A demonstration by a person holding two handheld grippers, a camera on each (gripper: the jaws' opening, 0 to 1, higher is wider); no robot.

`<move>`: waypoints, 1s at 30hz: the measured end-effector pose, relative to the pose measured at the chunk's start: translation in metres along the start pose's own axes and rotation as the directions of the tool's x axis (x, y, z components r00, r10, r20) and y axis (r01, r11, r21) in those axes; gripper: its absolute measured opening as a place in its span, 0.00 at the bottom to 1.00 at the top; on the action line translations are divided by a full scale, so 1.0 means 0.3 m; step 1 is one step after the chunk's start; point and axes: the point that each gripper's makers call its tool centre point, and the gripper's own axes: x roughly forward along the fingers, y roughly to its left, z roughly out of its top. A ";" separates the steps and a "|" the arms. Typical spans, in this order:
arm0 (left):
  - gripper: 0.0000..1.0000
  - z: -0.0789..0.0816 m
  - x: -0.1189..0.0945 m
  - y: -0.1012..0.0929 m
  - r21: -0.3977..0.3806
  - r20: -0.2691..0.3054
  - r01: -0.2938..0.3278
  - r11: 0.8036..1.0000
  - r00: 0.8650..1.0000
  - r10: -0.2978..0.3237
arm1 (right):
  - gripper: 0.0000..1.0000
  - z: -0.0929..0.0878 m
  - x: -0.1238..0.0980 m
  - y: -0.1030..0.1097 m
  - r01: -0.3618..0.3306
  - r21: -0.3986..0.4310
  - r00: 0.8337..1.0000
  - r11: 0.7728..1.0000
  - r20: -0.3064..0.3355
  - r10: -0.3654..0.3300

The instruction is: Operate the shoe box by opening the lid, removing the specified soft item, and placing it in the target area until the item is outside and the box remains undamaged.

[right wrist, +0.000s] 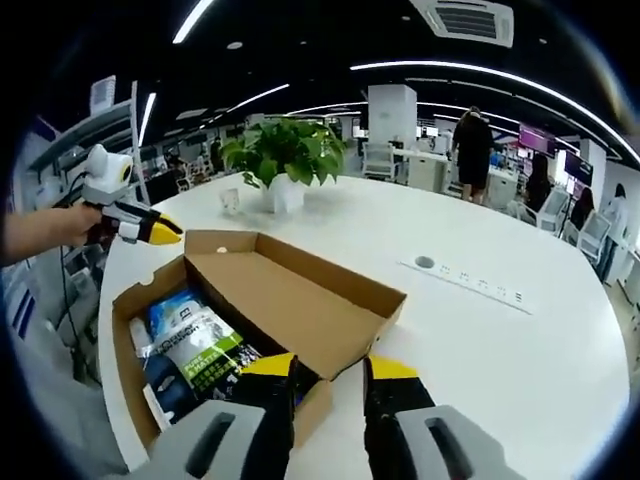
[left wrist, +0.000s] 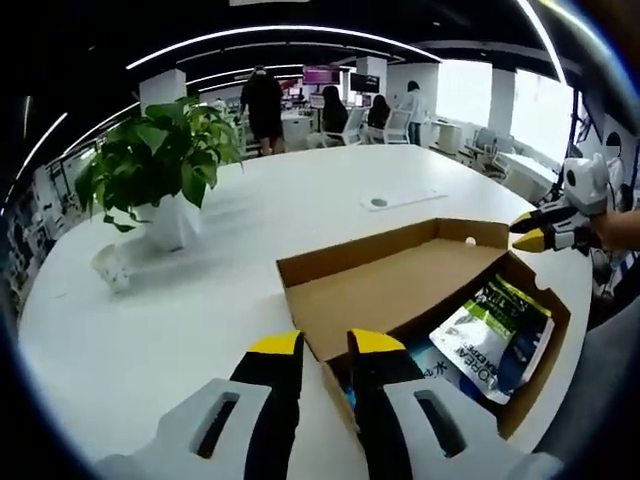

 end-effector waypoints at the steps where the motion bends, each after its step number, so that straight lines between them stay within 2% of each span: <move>1: 0.17 -0.003 -0.004 -0.004 0.005 -0.002 0.000 1.000 1.000 0.000 | 0.24 0.001 -0.007 0.005 -0.002 0.002 1.000 1.000 0.002 0.002; 8: 0.20 -0.014 -0.033 -0.060 0.028 -0.010 0.023 0.999 1.000 -0.022 | 0.30 0.001 -0.042 0.036 -0.022 -0.004 1.000 1.000 0.010 0.022; 19: 0.24 -0.076 -0.042 -0.165 0.027 -0.047 0.085 0.996 0.995 -0.083 | 0.39 -0.022 -0.085 0.093 -0.048 -0.011 0.999 0.999 0.013 0.048; 30: 0.31 -0.141 -0.027 -0.268 -0.041 -0.095 0.152 0.988 0.983 -0.155 | 0.45 -0.043 -0.123 0.130 -0.070 -0.025 0.997 0.997 0.018 0.070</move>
